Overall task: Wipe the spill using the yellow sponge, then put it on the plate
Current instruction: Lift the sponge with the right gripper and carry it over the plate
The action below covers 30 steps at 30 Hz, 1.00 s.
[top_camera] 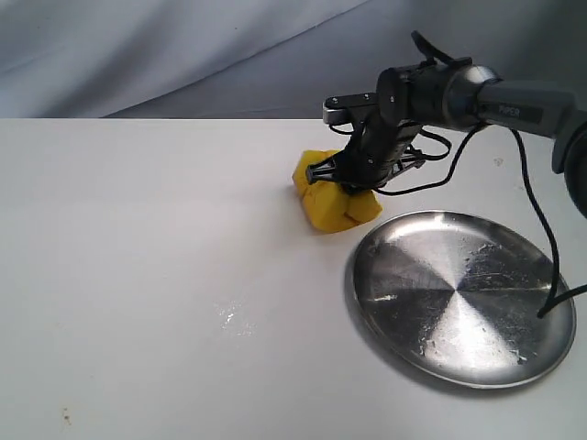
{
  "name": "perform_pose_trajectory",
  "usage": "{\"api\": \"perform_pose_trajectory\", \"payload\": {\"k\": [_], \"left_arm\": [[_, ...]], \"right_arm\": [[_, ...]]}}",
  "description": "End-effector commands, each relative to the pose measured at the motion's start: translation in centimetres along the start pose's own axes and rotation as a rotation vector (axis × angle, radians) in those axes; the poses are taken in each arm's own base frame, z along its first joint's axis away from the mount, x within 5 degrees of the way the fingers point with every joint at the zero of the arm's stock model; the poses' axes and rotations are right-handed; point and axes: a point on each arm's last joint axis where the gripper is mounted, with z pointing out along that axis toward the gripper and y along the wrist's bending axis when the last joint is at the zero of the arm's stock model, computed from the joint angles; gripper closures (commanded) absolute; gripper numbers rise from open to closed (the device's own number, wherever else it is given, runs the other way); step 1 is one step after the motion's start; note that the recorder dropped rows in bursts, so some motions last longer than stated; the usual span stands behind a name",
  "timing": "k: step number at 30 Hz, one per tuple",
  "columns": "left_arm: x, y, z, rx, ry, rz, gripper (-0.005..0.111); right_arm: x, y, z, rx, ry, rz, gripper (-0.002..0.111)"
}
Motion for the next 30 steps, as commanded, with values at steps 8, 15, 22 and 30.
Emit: {"api": "perform_pose_trajectory", "payload": {"k": [8, 15, 22, 30], "left_arm": [[-0.2, 0.1, 0.0, -0.006, -0.010, -0.016, 0.107], [-0.2, 0.1, 0.0, -0.006, -0.010, -0.016, 0.107], [-0.2, 0.1, 0.0, -0.006, -0.010, -0.016, 0.107], [-0.2, 0.1, 0.0, -0.006, -0.010, -0.016, 0.107]], "right_arm": [[4.2, 10.7, 1.1, -0.161, 0.188, -0.326, 0.108], [7.5, 16.8, 0.1, -0.219, 0.299, -0.415, 0.108], [10.8, 19.1, -4.4, -0.252, 0.276, -0.447, 0.108], [12.7, 17.9, -14.9, -0.302, 0.103, -0.442, 0.108]]}}
